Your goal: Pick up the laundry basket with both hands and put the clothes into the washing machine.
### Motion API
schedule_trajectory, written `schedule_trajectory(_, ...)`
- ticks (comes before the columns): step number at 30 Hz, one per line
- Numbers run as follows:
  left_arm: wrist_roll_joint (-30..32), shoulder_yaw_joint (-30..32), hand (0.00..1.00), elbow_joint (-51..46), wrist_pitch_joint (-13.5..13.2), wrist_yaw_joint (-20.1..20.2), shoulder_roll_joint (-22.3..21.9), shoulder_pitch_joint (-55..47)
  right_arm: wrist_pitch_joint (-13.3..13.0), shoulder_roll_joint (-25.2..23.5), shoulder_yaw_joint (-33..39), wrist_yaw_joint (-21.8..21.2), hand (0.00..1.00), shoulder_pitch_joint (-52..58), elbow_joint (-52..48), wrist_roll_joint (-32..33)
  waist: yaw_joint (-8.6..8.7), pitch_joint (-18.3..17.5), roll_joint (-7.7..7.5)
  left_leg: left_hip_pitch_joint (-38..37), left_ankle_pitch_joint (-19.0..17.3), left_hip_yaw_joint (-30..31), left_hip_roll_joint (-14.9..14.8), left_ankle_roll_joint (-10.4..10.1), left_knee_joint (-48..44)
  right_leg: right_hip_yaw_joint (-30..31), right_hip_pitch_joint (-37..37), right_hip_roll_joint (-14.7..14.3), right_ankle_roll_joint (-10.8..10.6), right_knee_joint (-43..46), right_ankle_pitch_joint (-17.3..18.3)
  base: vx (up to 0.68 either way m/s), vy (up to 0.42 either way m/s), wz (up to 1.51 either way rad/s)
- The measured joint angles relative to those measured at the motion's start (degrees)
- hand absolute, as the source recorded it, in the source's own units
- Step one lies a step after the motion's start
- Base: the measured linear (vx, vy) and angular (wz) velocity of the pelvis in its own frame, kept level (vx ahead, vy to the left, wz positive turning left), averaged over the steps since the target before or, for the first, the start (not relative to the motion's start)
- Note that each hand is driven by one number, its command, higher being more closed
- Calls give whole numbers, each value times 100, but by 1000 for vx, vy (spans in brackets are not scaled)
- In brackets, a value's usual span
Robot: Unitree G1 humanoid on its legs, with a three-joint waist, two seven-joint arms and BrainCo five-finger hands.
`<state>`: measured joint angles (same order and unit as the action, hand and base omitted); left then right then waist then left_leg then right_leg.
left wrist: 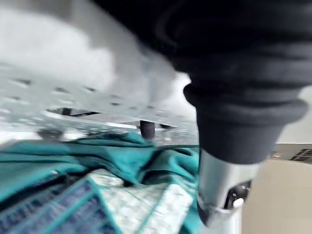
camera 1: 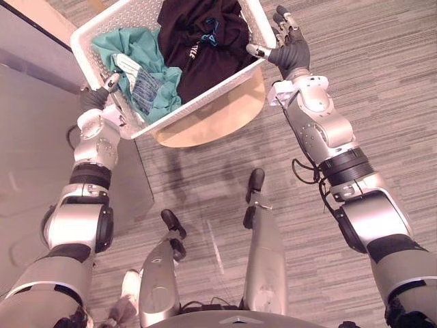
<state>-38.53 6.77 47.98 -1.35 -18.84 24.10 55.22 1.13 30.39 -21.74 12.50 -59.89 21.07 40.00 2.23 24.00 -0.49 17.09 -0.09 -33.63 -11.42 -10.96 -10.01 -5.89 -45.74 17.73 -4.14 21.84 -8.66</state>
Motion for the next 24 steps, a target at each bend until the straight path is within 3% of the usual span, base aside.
schedule_trajectory(4,60,10,0,-69,-12,41,220,106,37,27,-3,-219,0,-113,-29,-1,10,16,-30,-11,-52,-47,-8,36,-121,46,9,3,16,14,-12,24,-14,-6)
schedule_trajectory(13,118,284,0,64,-12,311,299,-107,149,624,-248,-688,0,114,-497,-2,63,40,-57,-9,-165,-108,-177,-25,-301,54,59,-141,25,-39,-17,29,-17,-6)
schedule_trajectory(17,124,426,0,67,-14,406,298,-293,156,641,-247,-752,0,144,-497,10,98,94,-53,-24,-175,-134,-217,-42,-301,69,53,-199,27,-43,-16,57,-30,-6)
schedule_trajectory(24,136,854,0,110,-16,485,300,-858,149,1093,-210,-856,0,532,-872,42,101,167,-34,-25,-185,-206,-211,-56,-318,137,-13,-210,25,1,-13,48,-30,-3)
